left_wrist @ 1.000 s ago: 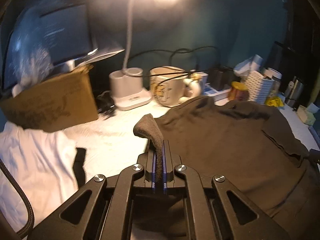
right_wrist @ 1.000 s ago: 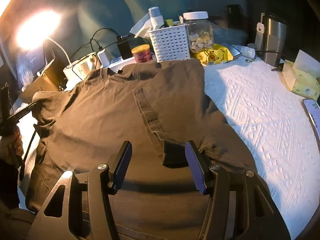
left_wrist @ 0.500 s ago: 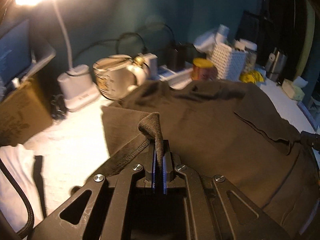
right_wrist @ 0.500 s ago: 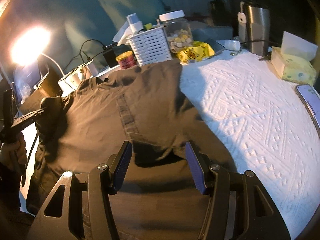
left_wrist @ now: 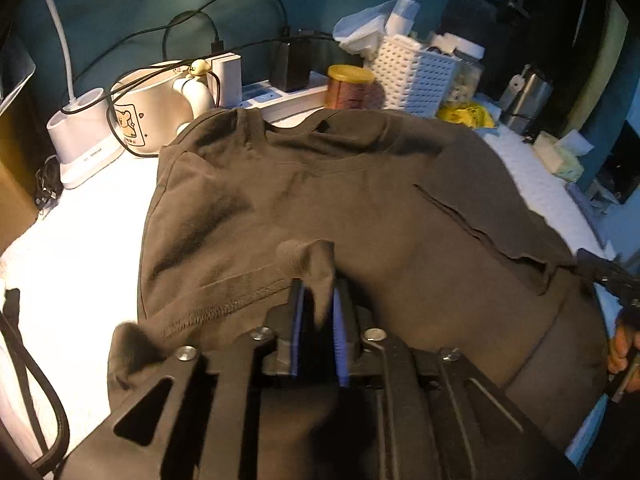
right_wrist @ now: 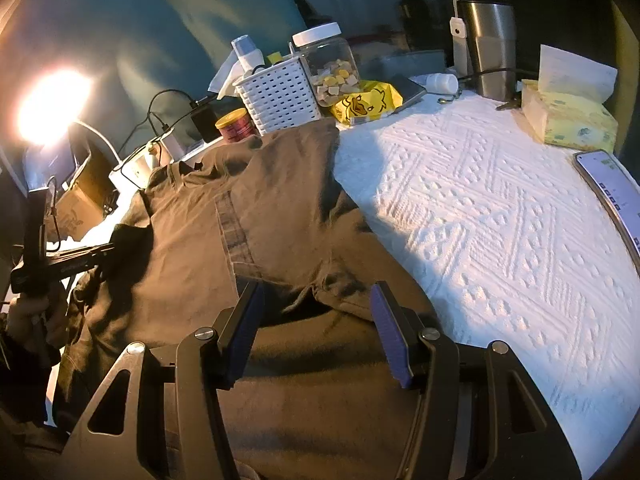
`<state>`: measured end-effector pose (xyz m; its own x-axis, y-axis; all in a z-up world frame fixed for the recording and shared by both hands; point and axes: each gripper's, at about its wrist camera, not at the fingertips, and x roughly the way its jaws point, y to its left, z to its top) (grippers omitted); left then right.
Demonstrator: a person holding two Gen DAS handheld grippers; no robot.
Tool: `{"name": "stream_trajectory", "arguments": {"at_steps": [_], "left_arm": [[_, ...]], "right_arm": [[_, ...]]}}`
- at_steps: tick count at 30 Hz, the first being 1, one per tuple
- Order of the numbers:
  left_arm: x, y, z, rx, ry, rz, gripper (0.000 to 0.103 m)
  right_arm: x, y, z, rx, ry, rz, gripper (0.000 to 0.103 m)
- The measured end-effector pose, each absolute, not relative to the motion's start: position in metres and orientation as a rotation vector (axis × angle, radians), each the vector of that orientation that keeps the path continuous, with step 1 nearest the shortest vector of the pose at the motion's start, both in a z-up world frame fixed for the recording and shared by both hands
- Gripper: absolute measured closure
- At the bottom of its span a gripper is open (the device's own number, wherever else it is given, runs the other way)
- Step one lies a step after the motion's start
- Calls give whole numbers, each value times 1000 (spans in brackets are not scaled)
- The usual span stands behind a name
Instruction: Fold small clothes
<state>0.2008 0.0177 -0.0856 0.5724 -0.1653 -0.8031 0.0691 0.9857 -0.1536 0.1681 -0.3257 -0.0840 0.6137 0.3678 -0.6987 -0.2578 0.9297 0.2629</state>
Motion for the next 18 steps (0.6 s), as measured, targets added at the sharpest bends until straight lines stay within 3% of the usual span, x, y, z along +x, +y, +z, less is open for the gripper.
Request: {"name": "stream_trajectory", "arguments": {"at_steps": [2, 5, 8, 18], "left_arm": [[192, 22, -78, -116, 936, -138, 62], [177, 30, -65, -112, 896, -132, 45], [165, 42, -55, -91, 865, -108, 41], [153, 106, -77, -149, 892, 3, 40]], "right_arm": [[166, -325, -83, 140, 834, 362, 44], [164, -323, -83, 135, 833, 367, 44], [161, -321, -82, 129, 833, 369, 44], [156, -311, -79, 107, 834, 375, 44]]}}
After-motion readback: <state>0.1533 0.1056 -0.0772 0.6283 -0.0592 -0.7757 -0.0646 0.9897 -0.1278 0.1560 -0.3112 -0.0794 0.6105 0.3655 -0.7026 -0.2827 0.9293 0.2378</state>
